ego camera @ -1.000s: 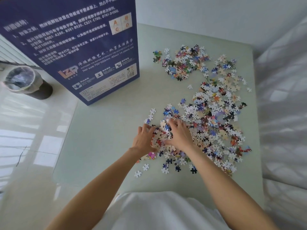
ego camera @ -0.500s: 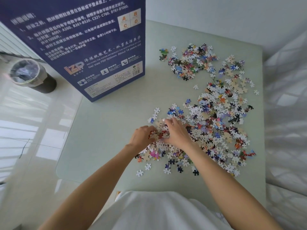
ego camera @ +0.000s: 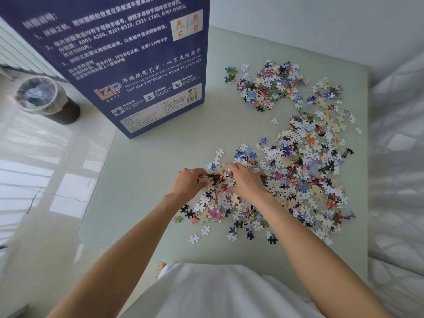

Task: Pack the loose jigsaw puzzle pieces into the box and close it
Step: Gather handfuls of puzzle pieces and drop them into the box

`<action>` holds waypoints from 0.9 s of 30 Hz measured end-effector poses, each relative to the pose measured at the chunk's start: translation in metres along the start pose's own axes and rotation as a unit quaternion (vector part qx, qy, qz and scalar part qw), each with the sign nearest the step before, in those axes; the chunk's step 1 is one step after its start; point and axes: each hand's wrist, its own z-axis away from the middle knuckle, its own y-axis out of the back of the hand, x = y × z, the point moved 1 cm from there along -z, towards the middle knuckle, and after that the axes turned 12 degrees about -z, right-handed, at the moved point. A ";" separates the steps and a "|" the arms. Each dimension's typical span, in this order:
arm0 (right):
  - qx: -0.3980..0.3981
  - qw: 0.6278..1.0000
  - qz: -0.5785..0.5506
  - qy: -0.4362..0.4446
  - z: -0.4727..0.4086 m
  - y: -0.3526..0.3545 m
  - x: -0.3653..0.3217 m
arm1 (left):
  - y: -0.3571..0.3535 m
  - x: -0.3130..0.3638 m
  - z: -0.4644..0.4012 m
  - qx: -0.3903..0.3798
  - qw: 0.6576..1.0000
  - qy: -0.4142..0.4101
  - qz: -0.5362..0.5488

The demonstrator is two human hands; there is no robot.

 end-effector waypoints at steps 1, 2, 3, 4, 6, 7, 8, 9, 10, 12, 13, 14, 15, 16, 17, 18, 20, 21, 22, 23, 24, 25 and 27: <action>0.002 1.000 0.005 0.007 0.001 0.001 0.000 | 0.001 -0.002 0.000 0.001 1.000 0.004 0.000; 0.004 1.000 0.010 0.015 0.002 0.001 0.000 | 0.002 -0.004 0.000 0.002 1.000 0.008 0.000; 0.005 1.000 0.013 0.019 0.003 0.001 0.000 | 0.003 -0.006 0.000 0.002 1.000 0.013 0.001; 0.007 1.000 0.013 0.022 0.004 0.001 0.000 | 0.003 -0.007 0.000 0.002 1.000 0.018 0.003; 0.004 1.000 0.007 0.022 0.005 0.000 0.002 | 0.004 -0.010 0.001 -0.002 1.000 0.025 0.008; 0.001 1.000 0.005 0.022 0.006 -0.001 0.002 | 0.004 -0.012 0.001 -0.002 1.000 0.027 0.009; -0.001 1.000 0.002 0.023 0.006 0.000 0.002 | 0.005 -0.012 0.002 -0.001 1.000 0.028 0.011; 0.001 1.000 -0.001 0.024 0.007 0.000 0.003 | 0.006 -0.013 0.003 0.001 1.000 0.028 0.015; 0.008 1.000 -0.008 0.024 0.009 0.001 0.003 | 0.008 -0.013 0.004 0.006 1.000 0.025 0.018; 0.032 0.999 -0.025 0.016 0.012 0.006 0.003 | 0.013 -0.013 0.008 0.018 0.999 0.018 0.025; 0.045 0.998 -0.036 0.009 0.014 0.010 0.003 | 0.017 -0.013 0.011 0.026 0.999 0.013 0.029; 0.056 0.997 -0.046 0.000 0.016 0.014 0.004 | 0.020 -0.012 0.014 0.035 0.999 0.007 0.036; 0.064 0.996 -0.057 -0.012 0.018 0.018 0.006 | 0.024 -0.011 0.016 0.043 0.998 0.004 0.044; 0.069 0.995 -0.068 -0.021 0.020 0.022 0.007 | 0.026 -0.011 0.018 0.052 0.997 0.003 0.052; 0.080 0.993 -0.081 -0.026 0.025 0.027 0.007 | 0.032 -0.008 0.022 0.062 0.997 -0.001 0.055; 0.092 0.991 -0.098 -0.030 0.028 0.030 0.007 | 0.036 -0.006 0.024 0.070 0.996 -0.006 0.058; 0.115 0.982 -0.142 -0.044 0.034 0.038 0.004 | 0.045 0.000 0.030 0.087 0.994 -0.018 0.061; 0.120 0.978 -0.162 -0.055 0.037 0.042 0.001 | 0.051 0.004 0.033 0.094 0.993 -0.026 0.061; 0.120 0.974 -0.180 -0.067 0.041 0.046 -0.002 | 0.055 0.007 0.035 0.103 0.992 -0.036 0.064; 0.122 0.970 -0.197 -0.075 0.045 0.052 -0.007 | 0.062 0.010 0.037 0.113 0.990 -0.048 0.065; 0.124 0.967 -0.209 -0.080 0.049 0.058 -0.012 | 0.069 0.013 0.039 0.124 0.989 -0.059 0.061; 0.132 0.963 -0.221 -0.079 0.051 0.068 -0.017 | 0.082 0.016 0.040 0.139 0.986 -0.073 0.055; 0.154 0.954 -0.250 -0.065 0.056 0.088 -0.026 | 0.109 0.021 0.043 0.184 0.976 -0.108 0.047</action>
